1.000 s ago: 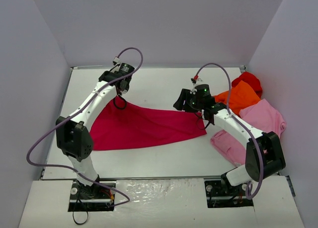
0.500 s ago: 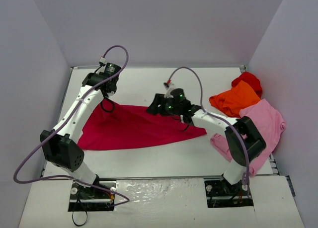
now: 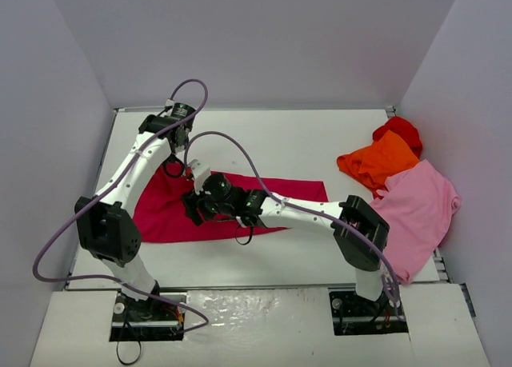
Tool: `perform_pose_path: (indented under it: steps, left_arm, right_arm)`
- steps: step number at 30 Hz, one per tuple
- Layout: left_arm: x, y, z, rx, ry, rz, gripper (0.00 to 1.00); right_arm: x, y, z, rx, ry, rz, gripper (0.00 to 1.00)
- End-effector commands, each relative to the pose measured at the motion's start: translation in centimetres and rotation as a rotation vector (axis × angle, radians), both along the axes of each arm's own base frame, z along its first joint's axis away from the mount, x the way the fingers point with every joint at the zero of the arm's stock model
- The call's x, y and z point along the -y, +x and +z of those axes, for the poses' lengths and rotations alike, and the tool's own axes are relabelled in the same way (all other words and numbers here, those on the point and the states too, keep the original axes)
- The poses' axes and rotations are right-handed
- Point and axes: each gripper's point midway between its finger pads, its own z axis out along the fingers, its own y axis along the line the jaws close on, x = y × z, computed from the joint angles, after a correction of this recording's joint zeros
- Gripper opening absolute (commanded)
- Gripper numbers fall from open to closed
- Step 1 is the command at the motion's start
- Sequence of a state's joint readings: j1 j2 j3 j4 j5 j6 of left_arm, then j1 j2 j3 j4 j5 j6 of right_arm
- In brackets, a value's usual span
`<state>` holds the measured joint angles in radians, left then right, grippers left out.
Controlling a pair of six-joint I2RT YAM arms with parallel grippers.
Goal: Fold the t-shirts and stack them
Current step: Fold the other side of the tshirt into a rectangle
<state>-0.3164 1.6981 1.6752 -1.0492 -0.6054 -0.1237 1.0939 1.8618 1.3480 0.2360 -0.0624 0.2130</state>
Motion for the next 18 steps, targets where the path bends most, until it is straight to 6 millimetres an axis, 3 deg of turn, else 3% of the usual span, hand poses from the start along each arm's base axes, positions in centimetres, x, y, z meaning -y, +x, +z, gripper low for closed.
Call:
perform_pose_path:
  steps: [1, 7, 18]
  left_arm:
    - [0.4, 0.1, 1.5, 0.048, -0.068, 0.015, 0.03]
    - [1.0, -0.2, 0.7, 0.031, -0.107, 0.008, 0.03]
    - [2.1, -0.7, 2.0, 0.076, -0.203, -0.024, 0.03]
  right_arm:
    - [-1.0, 3.2, 2.4, 0.191, -0.004, -0.069, 0.59]
    - [-2.1, 4.9, 1.7, 0.273, 0.017, -0.096, 0.59]
    - [-3.1, 7.5, 2.9, 0.327, 0.152, -0.249, 0.59]
